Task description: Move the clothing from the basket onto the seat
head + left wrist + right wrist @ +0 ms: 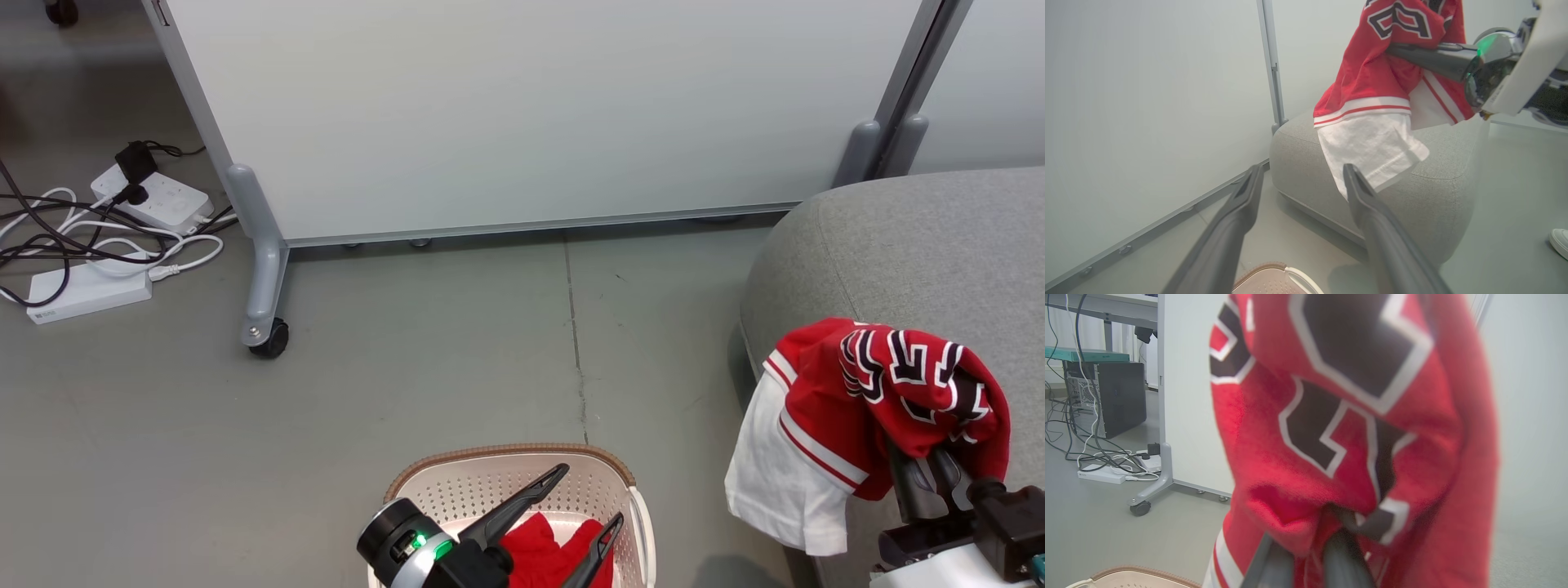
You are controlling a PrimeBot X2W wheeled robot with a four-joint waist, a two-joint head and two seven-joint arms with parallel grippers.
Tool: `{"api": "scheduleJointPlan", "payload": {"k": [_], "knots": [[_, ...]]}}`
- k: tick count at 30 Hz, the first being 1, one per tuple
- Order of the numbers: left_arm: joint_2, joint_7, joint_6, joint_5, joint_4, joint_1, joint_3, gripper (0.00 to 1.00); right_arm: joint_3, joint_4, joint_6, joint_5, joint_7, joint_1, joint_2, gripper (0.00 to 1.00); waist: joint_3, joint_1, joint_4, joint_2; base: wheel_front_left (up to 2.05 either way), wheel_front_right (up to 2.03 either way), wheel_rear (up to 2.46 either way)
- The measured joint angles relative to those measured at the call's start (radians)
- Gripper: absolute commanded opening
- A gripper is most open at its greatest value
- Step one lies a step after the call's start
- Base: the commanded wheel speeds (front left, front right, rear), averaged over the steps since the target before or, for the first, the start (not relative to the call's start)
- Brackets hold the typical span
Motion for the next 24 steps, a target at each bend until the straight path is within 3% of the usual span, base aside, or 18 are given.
{"api": "scheduleJointPlan", "payload": {"k": [14, 24], "knots": [[-0.005, 0.000, 0.000, -0.007, 0.011, 0.010, -0.002, 1.00, -0.015, 0.039, 0.000, 0.016, 0.000, 0.003, 0.006, 0.00, 0.000, 0.0000, -0.003, 0.0000, 0.00, 0.00, 0.00], [-0.015, 0.000, 0.000, -0.004, 0.012, 0.009, -0.016, 1.00, -0.017, 0.030, 0.000, 0.025, 0.000, -0.010, -0.003, 0.00, 0.011, 0.0000, -0.085, 0.0000, 0.00, 0.00, 0.00]]}}
